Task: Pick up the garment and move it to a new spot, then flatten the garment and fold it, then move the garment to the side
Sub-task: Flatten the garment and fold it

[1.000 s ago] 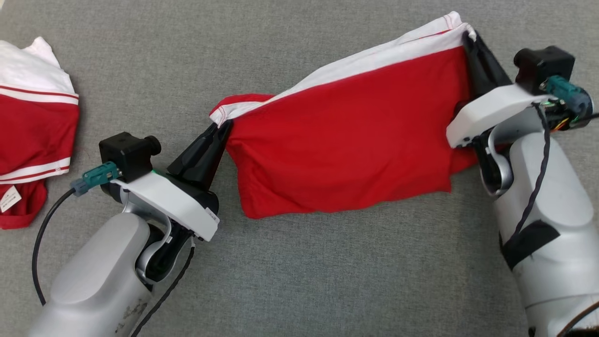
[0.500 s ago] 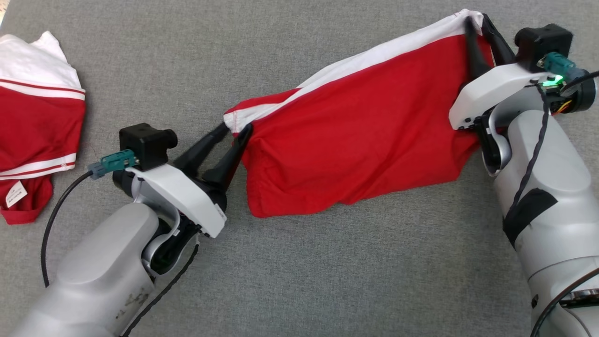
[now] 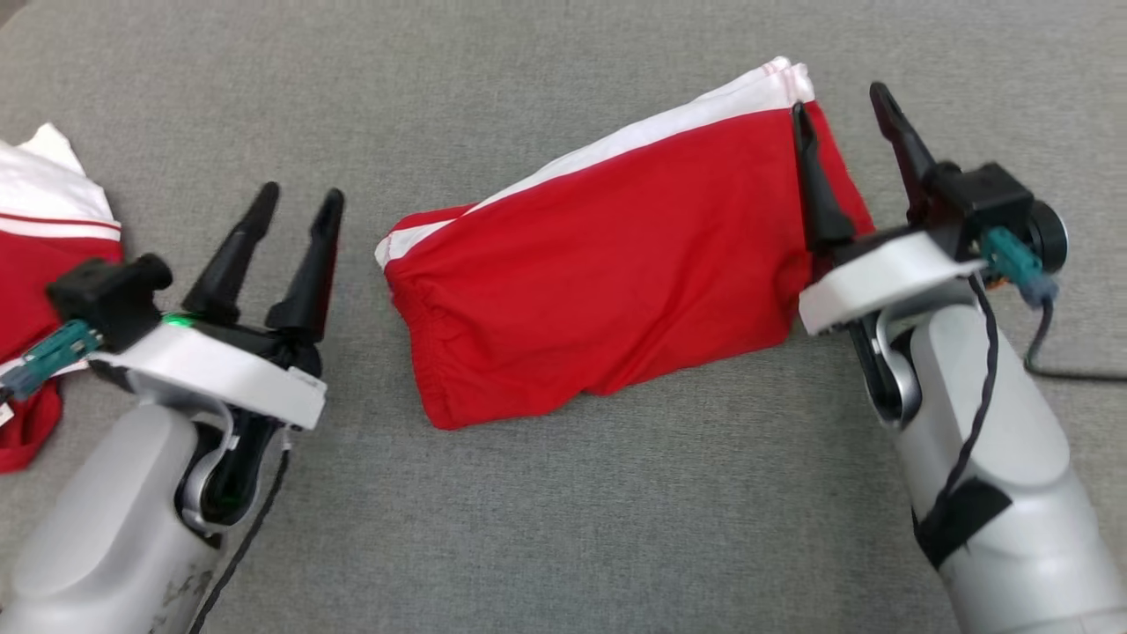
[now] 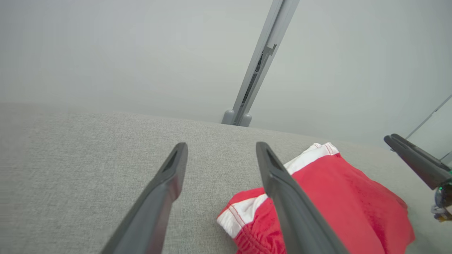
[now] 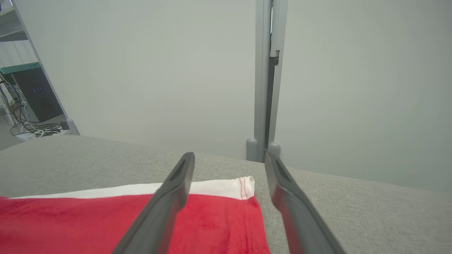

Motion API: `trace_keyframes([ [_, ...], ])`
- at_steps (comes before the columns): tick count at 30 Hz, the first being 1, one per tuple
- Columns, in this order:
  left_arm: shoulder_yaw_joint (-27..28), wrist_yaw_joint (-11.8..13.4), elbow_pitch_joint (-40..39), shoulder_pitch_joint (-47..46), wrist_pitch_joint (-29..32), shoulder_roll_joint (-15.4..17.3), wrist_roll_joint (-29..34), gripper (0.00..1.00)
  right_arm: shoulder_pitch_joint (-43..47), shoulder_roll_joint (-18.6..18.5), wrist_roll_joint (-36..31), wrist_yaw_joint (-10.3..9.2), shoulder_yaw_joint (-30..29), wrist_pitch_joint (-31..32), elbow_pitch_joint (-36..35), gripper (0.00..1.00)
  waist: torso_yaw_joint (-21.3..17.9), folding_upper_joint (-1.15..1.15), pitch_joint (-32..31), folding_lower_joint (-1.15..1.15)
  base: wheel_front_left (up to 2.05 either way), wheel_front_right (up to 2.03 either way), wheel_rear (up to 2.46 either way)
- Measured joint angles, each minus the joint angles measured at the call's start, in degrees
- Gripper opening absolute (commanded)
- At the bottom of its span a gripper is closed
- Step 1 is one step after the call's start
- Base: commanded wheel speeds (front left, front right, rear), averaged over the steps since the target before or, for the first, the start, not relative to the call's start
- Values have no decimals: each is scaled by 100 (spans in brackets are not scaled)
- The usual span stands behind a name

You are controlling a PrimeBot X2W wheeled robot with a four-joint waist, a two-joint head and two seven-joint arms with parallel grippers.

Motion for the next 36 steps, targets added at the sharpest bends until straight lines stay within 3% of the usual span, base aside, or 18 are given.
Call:
trace_keyframes([
  [6,1215,245,-725,683,-8,-147,979,100,979,1,44,0,-12,-1,-1194,100,-222,0,-160,0,0,0,0],
  [13,1961,325,-1113,1283,-8,-416,2005,100,2024,1,67,0,-176,169,-2259,100,-399,0,-339,0,0,0,0],
  [24,2374,57,-765,1895,-8,-824,2689,100,3451,-2,291,0,-334,497,-3396,100,-556,0,-630,0,0,0,0],
  [36,2572,-134,-503,2012,-8,-1024,2985,100,3683,1,364,0,-331,615,-3668,100,-597,0,-684,0,0,0,0],
])
